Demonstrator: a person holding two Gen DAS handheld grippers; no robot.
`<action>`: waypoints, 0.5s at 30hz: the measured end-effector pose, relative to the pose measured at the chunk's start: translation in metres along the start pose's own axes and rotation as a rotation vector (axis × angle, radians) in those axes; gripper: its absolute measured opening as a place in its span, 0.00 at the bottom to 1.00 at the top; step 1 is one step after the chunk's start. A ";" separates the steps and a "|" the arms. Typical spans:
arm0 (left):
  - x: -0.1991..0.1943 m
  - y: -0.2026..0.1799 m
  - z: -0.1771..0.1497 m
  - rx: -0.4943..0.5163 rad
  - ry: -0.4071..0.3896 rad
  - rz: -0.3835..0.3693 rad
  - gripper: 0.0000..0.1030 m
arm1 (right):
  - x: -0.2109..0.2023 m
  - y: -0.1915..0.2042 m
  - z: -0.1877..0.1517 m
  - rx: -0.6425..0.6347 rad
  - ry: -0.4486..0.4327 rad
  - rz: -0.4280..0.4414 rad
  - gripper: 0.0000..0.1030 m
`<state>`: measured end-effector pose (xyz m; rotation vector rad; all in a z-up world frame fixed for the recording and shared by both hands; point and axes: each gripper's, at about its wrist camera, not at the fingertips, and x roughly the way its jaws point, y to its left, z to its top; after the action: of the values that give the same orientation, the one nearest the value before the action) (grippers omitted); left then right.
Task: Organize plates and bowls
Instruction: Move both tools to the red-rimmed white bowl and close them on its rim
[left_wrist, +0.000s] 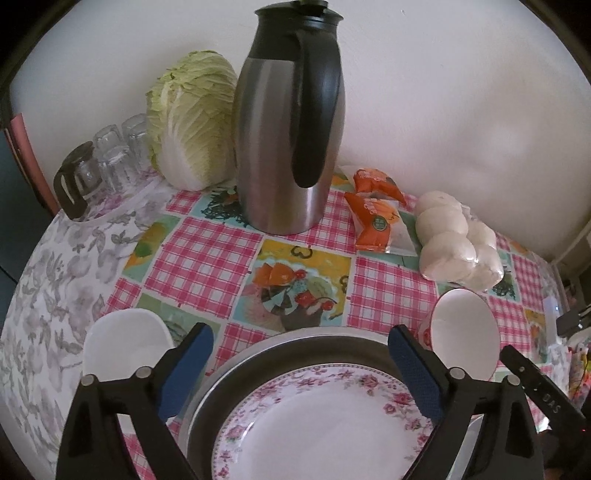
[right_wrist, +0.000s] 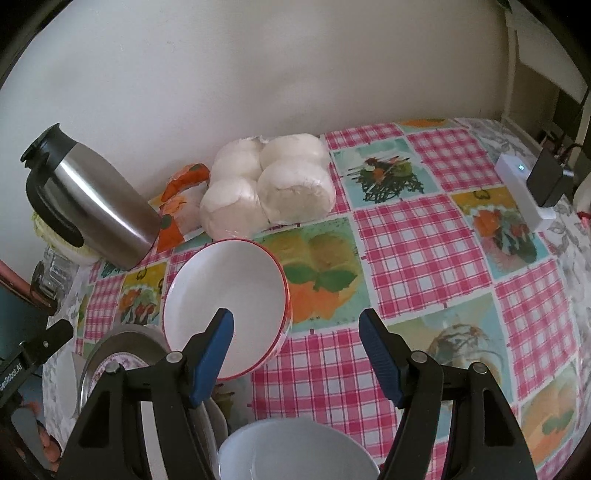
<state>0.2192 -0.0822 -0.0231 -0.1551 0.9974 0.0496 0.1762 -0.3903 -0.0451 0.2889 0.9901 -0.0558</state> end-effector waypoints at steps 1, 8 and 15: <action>0.000 -0.003 0.001 0.005 0.003 -0.004 0.94 | 0.002 0.000 0.001 -0.003 0.001 0.002 0.69; 0.005 -0.042 0.007 0.135 0.041 -0.012 0.93 | 0.016 -0.001 0.000 -0.006 0.034 0.007 0.69; 0.035 -0.089 0.002 0.255 0.134 -0.030 0.89 | 0.036 -0.002 -0.005 -0.016 0.076 -0.026 0.67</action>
<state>0.2502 -0.1708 -0.0418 0.0615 1.1255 -0.1165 0.1915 -0.3877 -0.0775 0.2654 1.0691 -0.0606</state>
